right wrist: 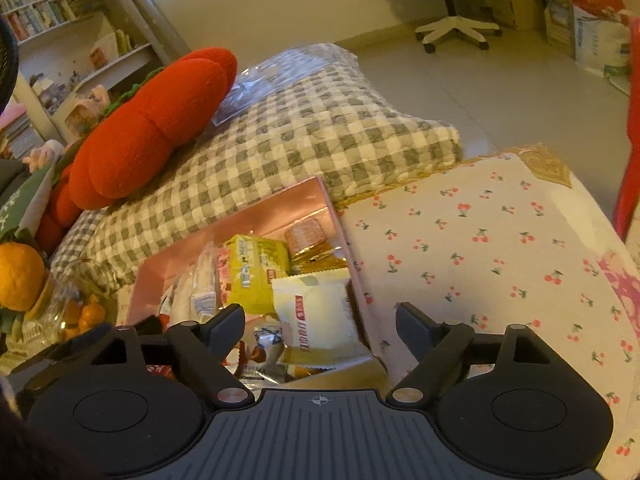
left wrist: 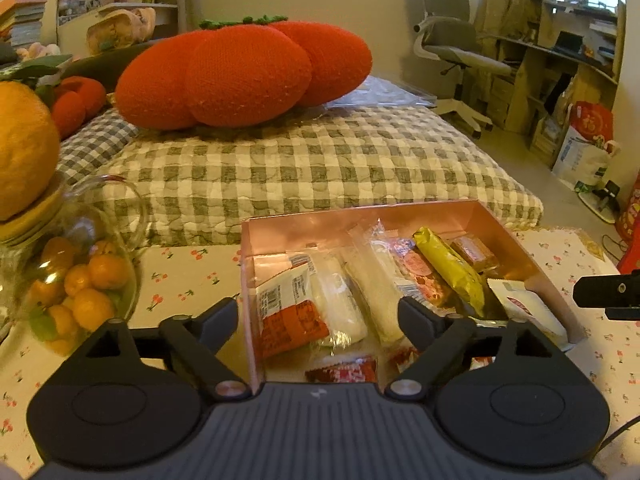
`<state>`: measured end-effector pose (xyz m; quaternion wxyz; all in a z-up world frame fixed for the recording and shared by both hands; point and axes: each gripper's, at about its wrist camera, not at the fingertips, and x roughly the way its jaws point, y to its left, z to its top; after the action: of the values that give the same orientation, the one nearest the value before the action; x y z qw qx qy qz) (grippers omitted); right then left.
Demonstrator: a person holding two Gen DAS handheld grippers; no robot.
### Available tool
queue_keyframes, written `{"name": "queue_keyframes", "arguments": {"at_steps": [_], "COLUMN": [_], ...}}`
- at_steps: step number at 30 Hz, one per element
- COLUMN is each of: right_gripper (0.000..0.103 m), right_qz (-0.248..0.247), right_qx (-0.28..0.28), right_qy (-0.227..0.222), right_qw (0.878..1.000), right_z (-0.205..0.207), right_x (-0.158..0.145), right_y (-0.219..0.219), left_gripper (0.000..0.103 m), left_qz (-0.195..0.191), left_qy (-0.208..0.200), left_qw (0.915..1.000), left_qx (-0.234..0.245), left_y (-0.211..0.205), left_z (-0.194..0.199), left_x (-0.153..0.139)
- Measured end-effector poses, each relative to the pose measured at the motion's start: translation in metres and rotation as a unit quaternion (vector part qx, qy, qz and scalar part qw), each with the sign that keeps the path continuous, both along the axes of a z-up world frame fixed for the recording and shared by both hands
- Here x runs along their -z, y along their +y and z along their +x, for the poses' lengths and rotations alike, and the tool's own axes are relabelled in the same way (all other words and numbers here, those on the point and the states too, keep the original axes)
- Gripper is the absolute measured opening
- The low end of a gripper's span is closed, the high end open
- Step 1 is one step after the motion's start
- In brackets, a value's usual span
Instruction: Organize snacks
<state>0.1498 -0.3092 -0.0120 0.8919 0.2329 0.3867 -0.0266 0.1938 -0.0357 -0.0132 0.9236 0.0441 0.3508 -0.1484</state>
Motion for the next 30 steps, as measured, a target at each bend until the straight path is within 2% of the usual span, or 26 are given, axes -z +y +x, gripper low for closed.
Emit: {"name": "queue_keyframes", "arguments": {"at_steps": [7,11,30], "right_gripper": [0.087,0.089,0.09], "right_qz": [-0.009,-0.013,-0.03], "right_qx": [0.01,0.003,-0.054], "right_qy": [0.013,0.016,0.042], "right_qw": [1.0,1.0,0.997], "right_z": [-0.021,-0.036,-0.099], "right_x": [-0.008,-0.012,-0.012], "right_y": [-0.007,-0.006,0.026], "left_gripper": [0.099,0.102,0.102], "left_qz": [0.004,0.007,0.021], "left_qy": [0.009,0.021,0.083], "left_qw": [0.9999,0.9996,0.9951], "left_qx": [-0.012,-0.018,-0.05], "left_y": [0.009,0.012,0.025], "left_z": [-0.023,-0.039,-0.108], "left_x": [-0.011,-0.013,-0.005]}}
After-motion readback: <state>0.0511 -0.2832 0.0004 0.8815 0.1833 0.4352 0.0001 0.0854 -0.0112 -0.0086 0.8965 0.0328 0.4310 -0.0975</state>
